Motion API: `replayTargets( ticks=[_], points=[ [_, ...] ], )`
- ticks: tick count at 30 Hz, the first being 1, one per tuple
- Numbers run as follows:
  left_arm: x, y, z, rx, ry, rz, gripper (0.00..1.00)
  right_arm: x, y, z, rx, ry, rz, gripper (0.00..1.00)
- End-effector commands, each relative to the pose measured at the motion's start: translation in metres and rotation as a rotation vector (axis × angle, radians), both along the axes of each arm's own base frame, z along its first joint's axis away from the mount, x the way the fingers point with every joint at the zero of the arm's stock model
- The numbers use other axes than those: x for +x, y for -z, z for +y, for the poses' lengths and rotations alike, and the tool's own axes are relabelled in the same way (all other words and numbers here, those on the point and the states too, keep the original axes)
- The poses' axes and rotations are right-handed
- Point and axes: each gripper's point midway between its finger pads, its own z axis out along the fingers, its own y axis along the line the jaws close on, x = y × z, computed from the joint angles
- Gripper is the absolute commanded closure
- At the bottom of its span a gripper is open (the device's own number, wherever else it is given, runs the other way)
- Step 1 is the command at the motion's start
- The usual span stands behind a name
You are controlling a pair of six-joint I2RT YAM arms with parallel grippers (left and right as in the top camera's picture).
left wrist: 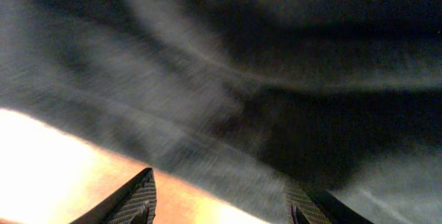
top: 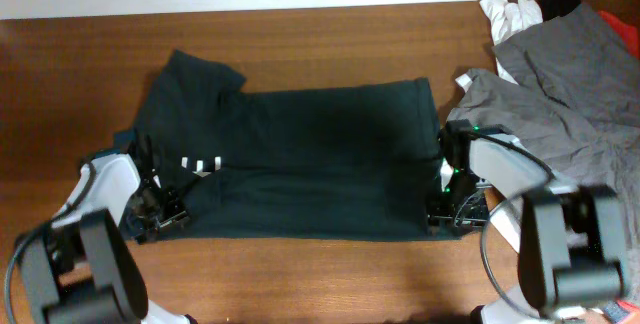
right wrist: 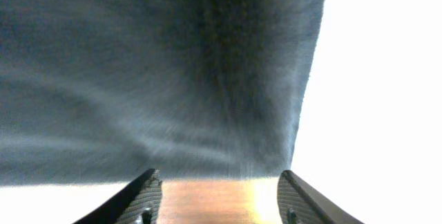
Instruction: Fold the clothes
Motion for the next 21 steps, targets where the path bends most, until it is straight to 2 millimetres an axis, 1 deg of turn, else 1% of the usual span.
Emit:
replayTargets(
  ticks=[1,2,5,7,8,9,10,12,13,15,18,20,21],
  points=[
    [0.012,-0.039,0.011,0.075,0.001,-0.152,0.40,0.023,-0.034,0.002,0.010,0.002,-0.198,0.36],
    [0.015,-0.047,0.012,0.085,0.000,-0.184,0.37,0.029,-0.039,0.002,0.013,0.002,-0.235,0.34],
    [0.027,-0.075,0.015,0.111,-0.001,-0.299,0.21,0.047,-0.063,0.004,0.023,-0.001,-0.366,0.28],
    [0.043,-0.094,0.011,0.092,0.031,-0.403,0.13,0.060,-0.082,0.005,0.030,-0.002,-0.455,0.24],
    [0.054,-0.104,0.006,0.067,0.067,-0.467,0.08,0.067,-0.092,0.005,0.034,-0.013,-0.499,0.22],
    [0.068,-0.116,0.000,0.038,0.117,-0.540,0.08,0.071,-0.100,0.006,0.037,-0.020,-0.531,0.20],
    [0.084,-0.129,-0.005,0.011,0.157,-0.611,0.08,0.077,-0.112,0.006,0.039,-0.020,-0.573,0.16],
    [0.103,-0.144,-0.008,-0.013,0.198,-0.677,0.08,0.083,-0.128,0.008,0.049,-0.026,-0.620,0.09],
    [0.110,-0.149,-0.009,-0.016,0.214,-0.694,0.08,0.084,-0.132,0.010,0.062,-0.040,-0.632,0.09],
    [0.132,-0.160,-0.009,-0.016,0.271,-0.731,0.08,0.086,-0.143,0.017,0.104,-0.078,-0.653,0.09],
    [0.171,-0.167,-0.014,-0.040,0.377,-0.754,0.07,0.087,-0.152,0.021,0.130,-0.081,-0.662,0.07],
    [0.201,-0.164,-0.008,-0.042,0.397,-0.758,0.05,0.085,-0.153,0.021,0.131,-0.081,-0.657,0.07],
    [0.229,-0.159,-0.001,-0.037,0.402,-0.764,0.05,0.083,-0.153,0.023,0.145,-0.081,-0.648,0.06]
  ],
)
